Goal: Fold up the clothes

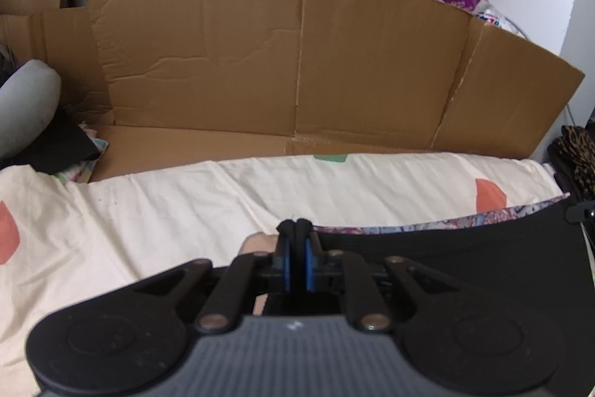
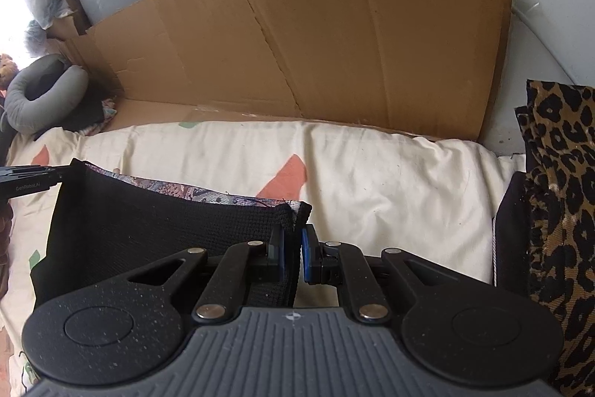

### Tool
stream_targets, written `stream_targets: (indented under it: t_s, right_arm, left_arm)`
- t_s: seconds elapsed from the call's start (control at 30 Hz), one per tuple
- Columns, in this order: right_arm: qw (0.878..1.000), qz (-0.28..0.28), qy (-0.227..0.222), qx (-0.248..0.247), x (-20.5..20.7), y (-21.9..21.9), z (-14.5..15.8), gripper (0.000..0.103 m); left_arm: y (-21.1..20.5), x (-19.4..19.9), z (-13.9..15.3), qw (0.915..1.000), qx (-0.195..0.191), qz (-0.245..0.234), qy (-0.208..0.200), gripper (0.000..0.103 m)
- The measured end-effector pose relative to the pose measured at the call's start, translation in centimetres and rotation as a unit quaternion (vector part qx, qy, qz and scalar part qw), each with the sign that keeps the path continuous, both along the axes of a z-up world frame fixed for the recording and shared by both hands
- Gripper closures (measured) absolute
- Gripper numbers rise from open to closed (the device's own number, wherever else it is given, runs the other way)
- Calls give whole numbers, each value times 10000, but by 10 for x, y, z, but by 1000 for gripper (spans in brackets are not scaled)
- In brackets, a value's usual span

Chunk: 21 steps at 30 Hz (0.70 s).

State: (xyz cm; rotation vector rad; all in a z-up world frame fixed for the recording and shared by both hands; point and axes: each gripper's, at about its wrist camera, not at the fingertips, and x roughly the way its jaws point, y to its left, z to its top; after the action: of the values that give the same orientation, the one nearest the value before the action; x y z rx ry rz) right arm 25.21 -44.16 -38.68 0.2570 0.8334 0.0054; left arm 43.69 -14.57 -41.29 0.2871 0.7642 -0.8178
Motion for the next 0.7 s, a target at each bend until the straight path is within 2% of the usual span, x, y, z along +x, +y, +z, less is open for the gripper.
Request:
stream_targets:
  t_s: [0.23,0.4,0.47,0.57,0.7]
  right_arm:
    - [9998,-2,208,-40,12,-1,-13,96]
    - [9991,-35,420,35,25,0,-33,95]
    - [9985,-48,535,45,29,1,-41,94]
    - [9978,-103,659,55,32,3,-49,89]
    - [9988,-167,451,-45,25,3,-33,85]
  left_arm:
    - [-8,9,-22,9997,191,39,177,95]
    - [-14,12,-41,9988,331,76,344,96]
    - [-16,12,-44,9986,354,95,381,93]
    - [-13,13,-37,9981,330,329,403,84]
    - [-3,6,-20,9985,252,354,333,84]
